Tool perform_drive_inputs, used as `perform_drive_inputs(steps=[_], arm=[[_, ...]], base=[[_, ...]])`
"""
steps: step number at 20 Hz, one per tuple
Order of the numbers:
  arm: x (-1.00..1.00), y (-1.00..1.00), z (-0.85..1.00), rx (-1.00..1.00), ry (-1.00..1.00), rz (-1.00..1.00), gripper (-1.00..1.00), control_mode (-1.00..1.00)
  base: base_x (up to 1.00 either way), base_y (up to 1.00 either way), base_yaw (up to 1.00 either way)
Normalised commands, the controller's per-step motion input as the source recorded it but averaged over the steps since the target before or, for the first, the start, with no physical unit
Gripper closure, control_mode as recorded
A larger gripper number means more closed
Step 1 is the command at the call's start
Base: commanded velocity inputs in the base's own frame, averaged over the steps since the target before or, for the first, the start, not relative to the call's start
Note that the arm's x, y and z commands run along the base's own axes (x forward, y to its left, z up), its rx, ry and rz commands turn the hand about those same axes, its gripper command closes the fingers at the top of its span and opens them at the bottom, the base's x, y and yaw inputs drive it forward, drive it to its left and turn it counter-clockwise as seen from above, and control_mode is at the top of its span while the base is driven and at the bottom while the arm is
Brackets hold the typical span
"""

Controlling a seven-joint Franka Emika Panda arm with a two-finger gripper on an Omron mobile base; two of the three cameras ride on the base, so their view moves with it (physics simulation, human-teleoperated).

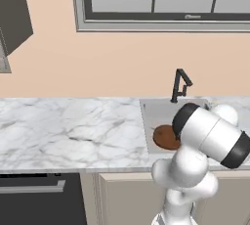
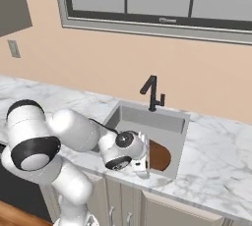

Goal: Move the cutting board and knife to the sink. Then move spray from the cabinet to the counter.

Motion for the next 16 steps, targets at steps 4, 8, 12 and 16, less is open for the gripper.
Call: perform_drive_inputs(steps=[4, 8, 12, 16], arm=[[0.00, -0.30, 1.00, 0.10, 0.19, 0.00, -1.00, -1.00], [-0.13, -0.33, 1.00, 0.16, 0.09, 0.00, -1.00, -1.00], [-0.88, -0.14, 1.00, 0.15, 0.00, 0.00, -1.00, -1.00], [-0.94, 0.01, 0.99, 0.00, -0.14, 0.00, -1.00, -1.00]], base=[[0.00, 0.00, 0.00], [0.00, 0.00, 0.00], [0.00, 0.00, 0.00], [0.00, 0.00, 0.00]])
